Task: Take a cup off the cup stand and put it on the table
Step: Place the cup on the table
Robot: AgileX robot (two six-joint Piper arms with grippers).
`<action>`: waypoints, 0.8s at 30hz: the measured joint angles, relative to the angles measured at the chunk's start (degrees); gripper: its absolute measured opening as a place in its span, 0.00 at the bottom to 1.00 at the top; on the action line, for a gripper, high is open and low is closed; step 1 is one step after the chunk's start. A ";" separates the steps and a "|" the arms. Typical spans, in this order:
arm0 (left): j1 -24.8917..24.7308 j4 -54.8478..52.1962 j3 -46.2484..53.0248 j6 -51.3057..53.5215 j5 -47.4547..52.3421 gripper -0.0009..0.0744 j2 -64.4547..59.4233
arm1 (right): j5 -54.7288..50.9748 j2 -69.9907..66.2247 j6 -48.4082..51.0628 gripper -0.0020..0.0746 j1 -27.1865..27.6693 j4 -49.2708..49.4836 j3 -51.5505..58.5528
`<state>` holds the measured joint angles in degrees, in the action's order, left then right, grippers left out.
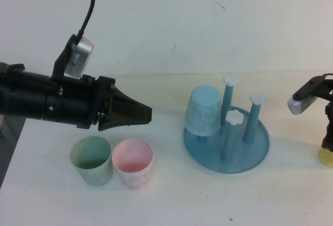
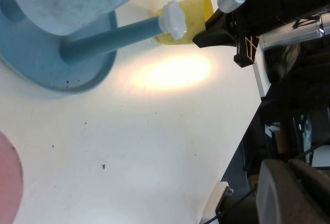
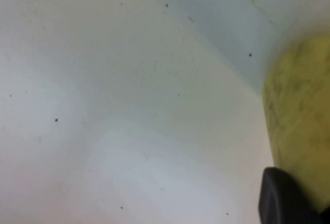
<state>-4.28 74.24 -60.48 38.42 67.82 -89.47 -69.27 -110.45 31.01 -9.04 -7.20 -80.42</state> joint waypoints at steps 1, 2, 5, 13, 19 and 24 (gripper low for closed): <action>0.00 0.00 0.00 0.18 0.00 0.01 0.00 | 0.00 -0.13 0.00 0.05 0.00 0.00 -0.11; 0.00 0.00 0.00 0.47 0.00 0.01 0.00 | 0.00 -0.25 0.00 0.05 0.00 0.00 -0.12; 0.00 0.00 0.00 0.85 0.00 0.01 0.00 | 0.00 -0.25 0.00 0.05 0.00 0.00 -0.23; 0.00 -0.09 0.00 2.04 0.00 0.01 0.00 | 0.00 -0.25 0.00 0.24 0.00 1.28 -0.23; 0.00 -0.09 0.00 2.03 0.00 0.01 0.00 | 0.00 -0.25 0.10 0.43 0.00 1.65 -0.82; 0.00 -0.13 0.00 2.03 0.00 0.01 0.00 | 0.00 0.86 -0.56 0.45 0.00 3.09 -3.34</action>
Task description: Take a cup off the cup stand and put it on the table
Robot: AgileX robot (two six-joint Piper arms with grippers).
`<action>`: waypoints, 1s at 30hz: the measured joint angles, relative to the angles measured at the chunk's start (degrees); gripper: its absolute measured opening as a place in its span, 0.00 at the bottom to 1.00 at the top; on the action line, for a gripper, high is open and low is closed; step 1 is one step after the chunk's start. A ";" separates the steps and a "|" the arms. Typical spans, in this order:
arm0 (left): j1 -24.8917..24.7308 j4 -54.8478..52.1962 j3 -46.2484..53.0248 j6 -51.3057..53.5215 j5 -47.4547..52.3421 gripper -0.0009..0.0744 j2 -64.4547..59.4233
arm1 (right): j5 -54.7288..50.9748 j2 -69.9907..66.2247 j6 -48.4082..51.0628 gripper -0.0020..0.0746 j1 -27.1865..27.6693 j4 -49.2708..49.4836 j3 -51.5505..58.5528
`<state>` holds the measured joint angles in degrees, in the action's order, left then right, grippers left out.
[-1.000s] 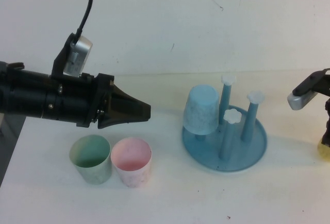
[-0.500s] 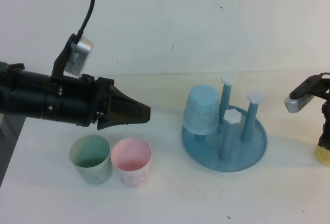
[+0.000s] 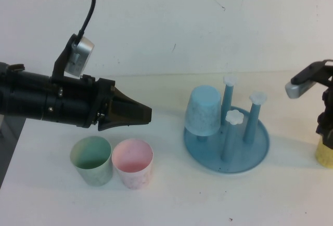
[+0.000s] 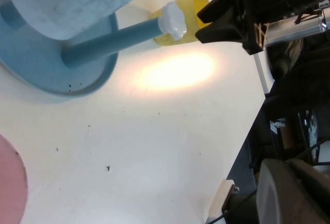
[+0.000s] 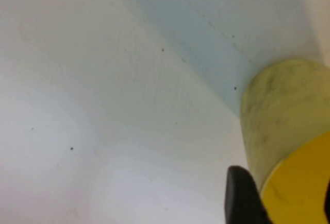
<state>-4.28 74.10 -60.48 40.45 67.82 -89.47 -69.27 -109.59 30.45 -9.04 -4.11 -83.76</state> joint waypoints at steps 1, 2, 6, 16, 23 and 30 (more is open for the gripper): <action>0.00 0.00 0.00 0.00 0.00 0.01 0.00 | 0.00 0.87 -0.12 0.45 0.00 0.73 -0.23; 0.00 0.00 0.00 0.00 0.00 0.01 0.00 | 0.00 1.70 -0.12 0.45 0.00 1.06 -0.36; 0.00 0.00 0.00 0.73 0.00 0.01 0.00 | 0.00 6.88 -0.44 0.45 0.00 2.49 -0.45; 0.00 -3.94 0.00 1.53 0.00 0.01 1.18 | -0.93 24.09 1.04 0.44 0.00 9.89 0.85; 0.00 -17.22 3.38 -1.93 -7.38 0.01 14.43 | 2.83 41.99 7.89 0.17 0.00 23.30 9.63; 0.00 -23.21 8.96 -3.20 -21.09 0.01 33.03 | 18.12 59.56 21.59 0.03 0.00 39.48 25.44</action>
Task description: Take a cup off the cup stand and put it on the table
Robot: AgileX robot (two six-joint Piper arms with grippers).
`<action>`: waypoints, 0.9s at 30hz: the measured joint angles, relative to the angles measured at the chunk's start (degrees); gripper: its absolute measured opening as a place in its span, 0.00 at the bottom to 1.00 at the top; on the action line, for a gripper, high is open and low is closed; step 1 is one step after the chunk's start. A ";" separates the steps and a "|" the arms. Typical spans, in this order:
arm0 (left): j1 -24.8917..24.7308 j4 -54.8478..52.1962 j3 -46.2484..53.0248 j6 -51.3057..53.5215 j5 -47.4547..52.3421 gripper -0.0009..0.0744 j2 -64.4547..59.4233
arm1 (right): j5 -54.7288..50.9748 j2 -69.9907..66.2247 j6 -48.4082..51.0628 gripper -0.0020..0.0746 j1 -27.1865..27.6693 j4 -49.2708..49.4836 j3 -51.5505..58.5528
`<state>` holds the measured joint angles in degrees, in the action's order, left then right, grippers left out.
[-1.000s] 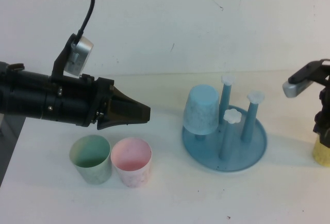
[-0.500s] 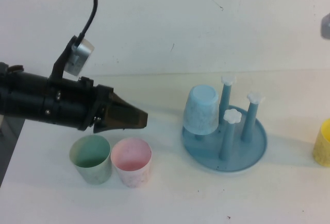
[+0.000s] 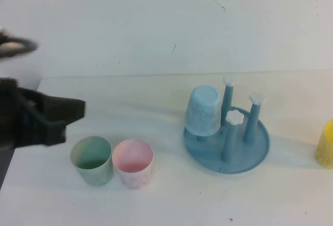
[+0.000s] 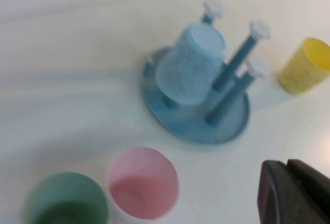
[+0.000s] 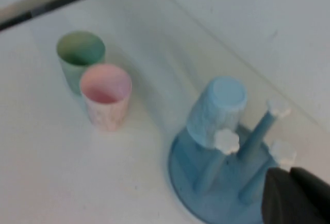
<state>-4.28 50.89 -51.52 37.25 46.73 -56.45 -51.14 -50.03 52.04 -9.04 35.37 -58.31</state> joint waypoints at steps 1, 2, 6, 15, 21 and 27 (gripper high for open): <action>0.00 -1.08 0.94 -0.28 -1.39 0.01 2.02 | 2.74 2.84 3.01 0.03 0.00 3.43 2.98; 0.00 -2.27 2.27 -0.85 -3.04 0.01 4.42 | 4.57 4.22 4.61 0.03 0.00 5.84 4.44; 0.00 -7.14 8.65 -4.90 -8.96 0.01 13.11 | 11.34 12.46 15.99 0.03 0.00 18.97 13.37; 0.00 -20.53 24.51 -15.60 -20.19 0.01 24.45 | 9.15 23.84 44.52 0.02 0.00 52.13 25.56; 0.00 -25.50 33.20 -16.39 -29.76 0.01 25.39 | 4.46 25.55 51.13 0.02 0.00 60.02 27.60; 0.00 -25.64 38.90 -16.39 -30.43 0.01 25.39 | 10.82 25.61 51.90 0.02 0.00 60.63 27.73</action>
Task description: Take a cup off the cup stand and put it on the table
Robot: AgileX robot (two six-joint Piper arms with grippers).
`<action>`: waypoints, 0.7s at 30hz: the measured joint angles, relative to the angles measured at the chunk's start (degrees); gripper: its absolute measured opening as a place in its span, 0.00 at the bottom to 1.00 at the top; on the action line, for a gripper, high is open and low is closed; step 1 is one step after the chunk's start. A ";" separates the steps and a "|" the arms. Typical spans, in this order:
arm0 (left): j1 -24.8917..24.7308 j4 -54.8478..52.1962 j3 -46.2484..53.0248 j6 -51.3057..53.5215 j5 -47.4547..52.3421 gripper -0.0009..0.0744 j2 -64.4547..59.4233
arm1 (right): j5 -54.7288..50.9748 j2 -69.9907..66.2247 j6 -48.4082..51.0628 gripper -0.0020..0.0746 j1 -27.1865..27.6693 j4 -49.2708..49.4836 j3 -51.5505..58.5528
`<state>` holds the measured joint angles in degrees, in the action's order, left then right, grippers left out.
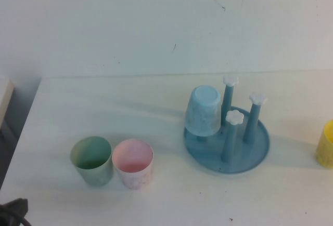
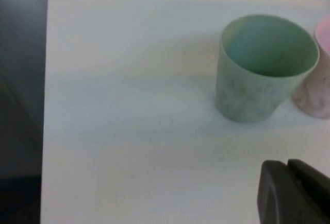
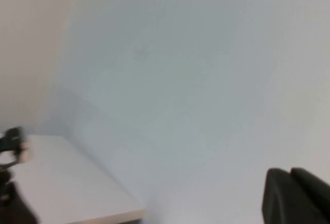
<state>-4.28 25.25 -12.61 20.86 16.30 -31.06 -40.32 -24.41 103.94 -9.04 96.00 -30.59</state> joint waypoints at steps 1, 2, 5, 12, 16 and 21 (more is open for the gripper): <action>0.00 0.00 0.57 0.00 0.37 0.01 0.00 | 1.71 0.00 0.00 0.02 0.00 0.11 0.02; 0.00 0.00 1.28 0.00 0.82 0.01 0.00 | 3.09 0.00 0.09 0.02 0.00 0.22 0.12; 0.00 0.00 3.07 0.00 2.37 0.01 0.00 | 7.44 0.00 0.09 0.02 0.00 0.62 0.12; 0.00 0.59 4.94 -0.03 4.62 0.01 0.00 | 10.11 0.00 0.09 0.02 0.00 0.96 0.12; 0.00 0.59 5.04 -0.26 4.62 0.01 0.00 | 10.58 0.00 0.09 0.02 0.00 1.08 0.12; 0.00 0.83 5.04 -0.26 4.62 0.01 0.00 | 11.18 0.00 0.09 0.02 0.00 1.08 0.12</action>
<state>-4.28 26.08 -7.57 20.60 20.93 -31.06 -29.14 -24.41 104.04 -9.04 97.08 -30.46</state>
